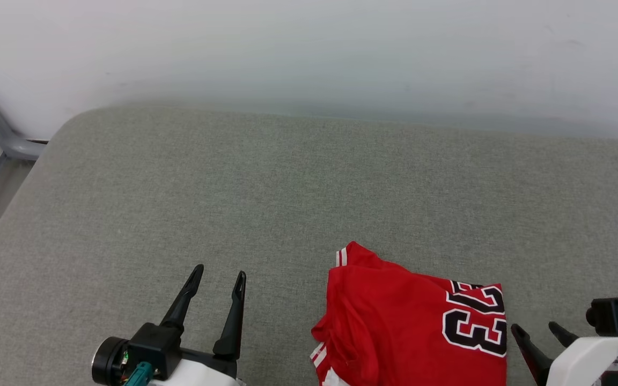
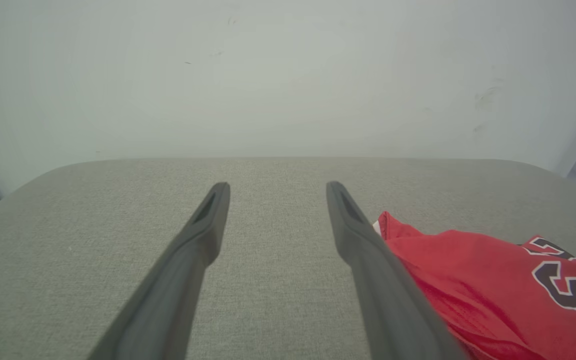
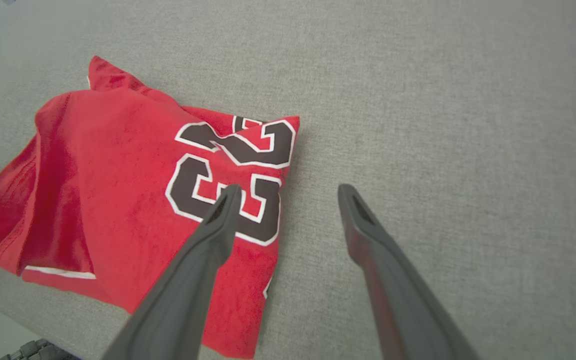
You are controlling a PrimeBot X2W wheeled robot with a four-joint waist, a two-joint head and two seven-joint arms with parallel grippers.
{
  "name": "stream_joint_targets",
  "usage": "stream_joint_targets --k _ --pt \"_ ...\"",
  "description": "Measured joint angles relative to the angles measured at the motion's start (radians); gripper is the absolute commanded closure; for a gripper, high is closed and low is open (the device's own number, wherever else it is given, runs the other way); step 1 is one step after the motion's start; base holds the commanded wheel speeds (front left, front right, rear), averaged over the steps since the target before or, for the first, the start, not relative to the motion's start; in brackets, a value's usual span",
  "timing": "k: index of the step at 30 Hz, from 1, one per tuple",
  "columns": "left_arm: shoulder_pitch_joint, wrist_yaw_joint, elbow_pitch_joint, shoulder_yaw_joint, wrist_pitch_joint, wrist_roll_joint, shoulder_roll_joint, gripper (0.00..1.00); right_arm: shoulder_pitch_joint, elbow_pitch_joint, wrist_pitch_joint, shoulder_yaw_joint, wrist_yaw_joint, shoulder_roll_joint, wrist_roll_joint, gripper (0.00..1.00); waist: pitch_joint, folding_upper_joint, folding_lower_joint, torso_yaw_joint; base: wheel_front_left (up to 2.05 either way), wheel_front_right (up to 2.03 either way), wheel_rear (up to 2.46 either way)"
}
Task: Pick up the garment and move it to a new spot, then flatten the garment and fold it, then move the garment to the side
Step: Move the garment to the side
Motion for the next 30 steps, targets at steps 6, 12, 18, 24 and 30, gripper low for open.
stream_joint_targets --k 6,12,18,24,30 --pt "-0.023 0.000 0.011 -0.020 0.000 0.009 0.001 0.00 -0.077 0.014 0.251 -0.011 0.000 0.005 0.015 0.00 0.027 0.0000 0.0000 0.031 0.00 0.00 0.00" --pt "-0.034 0.000 0.013 -0.031 0.000 0.011 0.002 0.00 -0.112 0.109 0.355 -0.016 0.000 0.033 0.000 0.00 0.046 0.0000 0.0000 0.073 0.00 0.00 0.00" --pt "-0.041 0.000 0.009 -0.049 0.000 0.024 0.009 0.00 -0.136 0.196 0.335 -0.007 0.000 0.057 -0.030 0.00 0.058 0.0000 0.0000 0.099 0.00 0.00 0.00" --pt "-0.045 0.000 0.003 -0.061 0.000 0.024 0.012 0.00 -0.156 0.285 0.292 0.031 -0.001 0.055 -0.039 0.18 0.060 0.0000 0.0000 0.105 0.00 0.00 0.00" --pt "-0.050 0.000 0.009 -0.071 0.000 0.013 0.018 0.00 -0.179 0.333 0.214 0.127 0.001 0.004 -0.060 1.00 0.057 0.0000 0.0000 0.096 0.00 0.00 0.00"
